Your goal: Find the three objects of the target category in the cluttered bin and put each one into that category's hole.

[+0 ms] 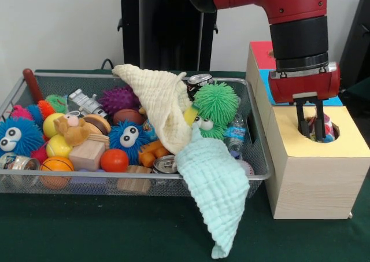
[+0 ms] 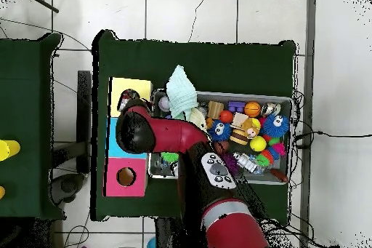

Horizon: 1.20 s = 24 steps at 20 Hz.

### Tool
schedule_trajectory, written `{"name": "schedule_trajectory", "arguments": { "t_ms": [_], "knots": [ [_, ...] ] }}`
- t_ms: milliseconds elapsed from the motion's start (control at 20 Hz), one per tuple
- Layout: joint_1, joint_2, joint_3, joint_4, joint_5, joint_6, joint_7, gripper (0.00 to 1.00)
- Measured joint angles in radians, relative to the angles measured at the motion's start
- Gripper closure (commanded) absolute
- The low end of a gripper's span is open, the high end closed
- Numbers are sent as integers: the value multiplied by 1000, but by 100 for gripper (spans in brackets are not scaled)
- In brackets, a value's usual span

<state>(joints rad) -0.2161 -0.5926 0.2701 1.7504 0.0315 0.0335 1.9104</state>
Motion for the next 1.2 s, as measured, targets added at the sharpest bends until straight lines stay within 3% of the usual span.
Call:
{"name": "schedule_trajectory", "arguments": {
  "t_ms": [350,800,1200],
  "knots": [
    [-28,-25,26,29,0,0,0,0],
    [-141,-78,56,77,0,0,0,0],
    [-157,-96,50,82,0,0,0,0]
  ]
}}
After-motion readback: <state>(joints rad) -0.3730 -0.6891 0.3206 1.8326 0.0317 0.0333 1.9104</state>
